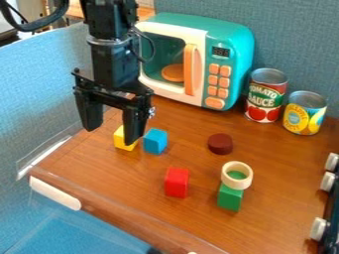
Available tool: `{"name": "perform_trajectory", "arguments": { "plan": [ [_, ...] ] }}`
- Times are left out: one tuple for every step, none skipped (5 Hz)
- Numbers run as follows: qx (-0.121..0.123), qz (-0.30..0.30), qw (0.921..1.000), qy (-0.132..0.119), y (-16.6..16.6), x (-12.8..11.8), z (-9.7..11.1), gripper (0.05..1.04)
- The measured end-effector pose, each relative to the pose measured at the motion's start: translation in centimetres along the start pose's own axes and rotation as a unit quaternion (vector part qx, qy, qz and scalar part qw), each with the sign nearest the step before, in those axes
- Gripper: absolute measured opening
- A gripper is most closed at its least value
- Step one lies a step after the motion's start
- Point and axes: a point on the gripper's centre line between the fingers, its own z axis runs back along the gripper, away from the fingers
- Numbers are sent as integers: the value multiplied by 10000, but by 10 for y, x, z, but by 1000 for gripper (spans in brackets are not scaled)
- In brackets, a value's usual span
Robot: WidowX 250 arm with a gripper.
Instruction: Move the red cube on top of the yellow cube
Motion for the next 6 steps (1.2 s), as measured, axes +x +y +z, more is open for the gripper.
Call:
{"name": "perform_trajectory", "arguments": {
  "plan": [
    [-48, 21, 9999, 138, -1, -1, -8, 999],
    [10, 95, 9999, 48, -9, 5, -8, 999],
    [90, -30, 9999, 118, -17, 16, -15, 1000],
    [128, 25, 9999, 91, -25, 37, -26, 1000],
    [199, 515, 9983, 175, -29, 56, -49, 1000],
    [174, 1144, 9929, 291, -30, 68, -69, 1000]
  ]
}}
